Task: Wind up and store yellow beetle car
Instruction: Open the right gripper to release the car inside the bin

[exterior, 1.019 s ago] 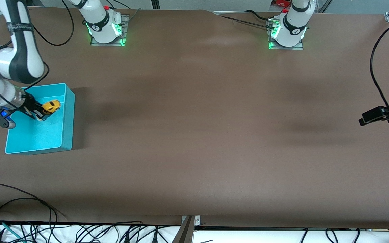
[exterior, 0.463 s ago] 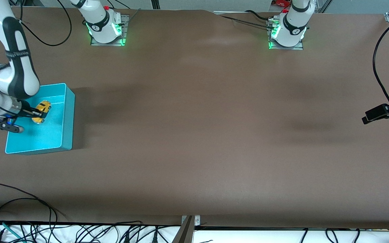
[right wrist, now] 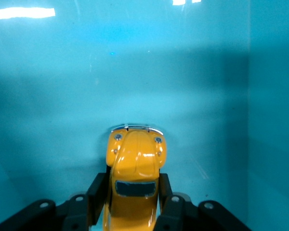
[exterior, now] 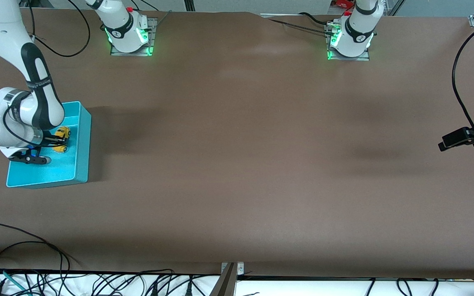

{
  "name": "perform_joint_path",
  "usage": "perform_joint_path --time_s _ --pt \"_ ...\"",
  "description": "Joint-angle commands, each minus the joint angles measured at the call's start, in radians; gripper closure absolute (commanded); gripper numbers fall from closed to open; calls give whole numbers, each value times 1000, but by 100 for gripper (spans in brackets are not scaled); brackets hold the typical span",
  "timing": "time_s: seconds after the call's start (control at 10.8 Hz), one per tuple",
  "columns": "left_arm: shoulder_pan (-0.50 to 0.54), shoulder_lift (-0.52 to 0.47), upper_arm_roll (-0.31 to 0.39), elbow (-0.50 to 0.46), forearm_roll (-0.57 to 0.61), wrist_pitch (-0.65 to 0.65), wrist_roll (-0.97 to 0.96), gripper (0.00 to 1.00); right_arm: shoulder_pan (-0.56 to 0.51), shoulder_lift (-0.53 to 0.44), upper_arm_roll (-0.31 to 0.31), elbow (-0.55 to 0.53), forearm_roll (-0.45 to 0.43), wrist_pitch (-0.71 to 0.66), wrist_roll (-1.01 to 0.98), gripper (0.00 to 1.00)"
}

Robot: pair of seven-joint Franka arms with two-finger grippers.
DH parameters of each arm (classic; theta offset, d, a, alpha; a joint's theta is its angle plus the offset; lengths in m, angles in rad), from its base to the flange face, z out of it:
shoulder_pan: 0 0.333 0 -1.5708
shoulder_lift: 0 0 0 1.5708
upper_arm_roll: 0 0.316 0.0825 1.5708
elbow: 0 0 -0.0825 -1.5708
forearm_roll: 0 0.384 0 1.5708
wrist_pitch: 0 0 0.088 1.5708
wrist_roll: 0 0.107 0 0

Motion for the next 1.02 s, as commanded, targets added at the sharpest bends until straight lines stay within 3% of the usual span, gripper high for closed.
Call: perform_joint_path --time_s 0.0,0.19,0.28,0.56,0.93 --pt "-2 -4 7 -11 -23 -1 13 0 -7 -18 3 6 16 -7 -40 0" --pt "1 -1 7 -11 -23 -1 16 0 -5 -73 5 21 16 -75 -42 0" --pt "1 1 7 -11 -23 -1 14 0 0 -115 6 61 14 -171 -42 0" --pt "2 7 7 -10 -23 -1 19 0 36 -126 20 317 7 -535 -43 0" --pt "25 4 11 2 -20 -1 26 0 76 -129 28 613 42 -828 -40 0"
